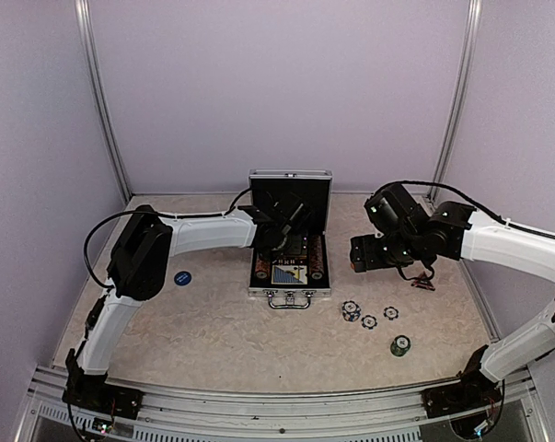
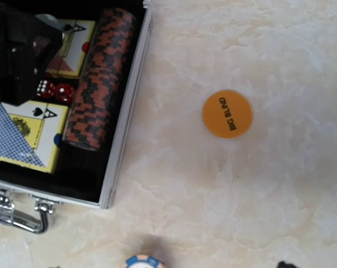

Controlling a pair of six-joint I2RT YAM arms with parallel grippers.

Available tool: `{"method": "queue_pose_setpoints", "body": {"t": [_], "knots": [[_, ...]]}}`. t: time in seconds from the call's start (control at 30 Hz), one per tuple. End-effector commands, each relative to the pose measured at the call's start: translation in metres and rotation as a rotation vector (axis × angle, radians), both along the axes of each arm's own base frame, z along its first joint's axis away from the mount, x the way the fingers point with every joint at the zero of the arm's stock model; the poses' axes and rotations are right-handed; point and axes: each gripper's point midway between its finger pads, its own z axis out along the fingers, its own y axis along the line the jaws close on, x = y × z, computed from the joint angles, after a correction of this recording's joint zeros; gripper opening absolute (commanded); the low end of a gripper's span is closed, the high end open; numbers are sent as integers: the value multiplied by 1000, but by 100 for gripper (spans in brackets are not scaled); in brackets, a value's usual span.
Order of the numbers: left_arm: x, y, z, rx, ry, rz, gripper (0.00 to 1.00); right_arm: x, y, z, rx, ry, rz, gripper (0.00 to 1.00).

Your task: Pack up texas hold em set

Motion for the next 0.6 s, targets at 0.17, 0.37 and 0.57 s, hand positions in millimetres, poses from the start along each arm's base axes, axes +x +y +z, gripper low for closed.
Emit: {"method": "queue_pose_setpoints", "body": {"t": [0.17, 0.37, 0.57], "knots": [[0, -12, 50, -109, -45, -7, 82, 0, -5, 9, 4, -21, -16, 82], [-24, -30, 50, -156, 24, -74, 65, -1, -4, 4, 5, -16, -17, 82], [-32, -30, 33, -129, 72, -92, 38, -1, -4, 2, 8, -14, -18, 82]]}}
